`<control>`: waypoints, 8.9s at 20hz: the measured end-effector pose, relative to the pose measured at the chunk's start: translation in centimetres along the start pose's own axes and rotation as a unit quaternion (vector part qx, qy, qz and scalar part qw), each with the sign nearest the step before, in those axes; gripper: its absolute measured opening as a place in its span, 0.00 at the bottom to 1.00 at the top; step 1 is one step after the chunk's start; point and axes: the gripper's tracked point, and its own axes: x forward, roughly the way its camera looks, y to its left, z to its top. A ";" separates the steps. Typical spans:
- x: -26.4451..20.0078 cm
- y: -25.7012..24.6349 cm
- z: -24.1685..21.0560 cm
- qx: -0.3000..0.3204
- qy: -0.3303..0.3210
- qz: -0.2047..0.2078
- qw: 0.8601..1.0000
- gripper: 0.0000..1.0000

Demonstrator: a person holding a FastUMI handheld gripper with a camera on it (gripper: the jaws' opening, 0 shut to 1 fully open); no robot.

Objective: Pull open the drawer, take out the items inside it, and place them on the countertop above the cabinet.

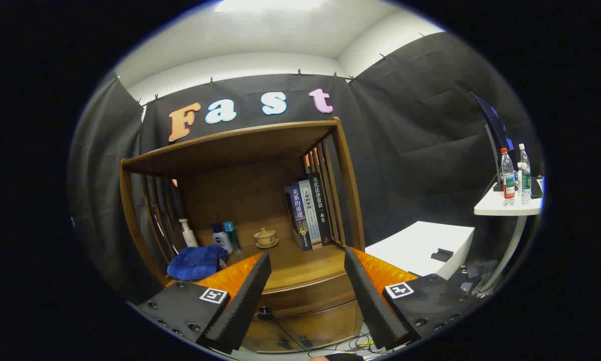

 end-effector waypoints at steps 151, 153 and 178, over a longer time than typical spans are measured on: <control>-4.3 7.4 -12.5 -0.047 0.150 0.106 0.982 0.98; -2.7 8.1 -12.8 -0.066 0.172 0.108 0.977 0.98; 3.6 9.8 -28.5 -0.117 0.521 0.095 0.840 0.51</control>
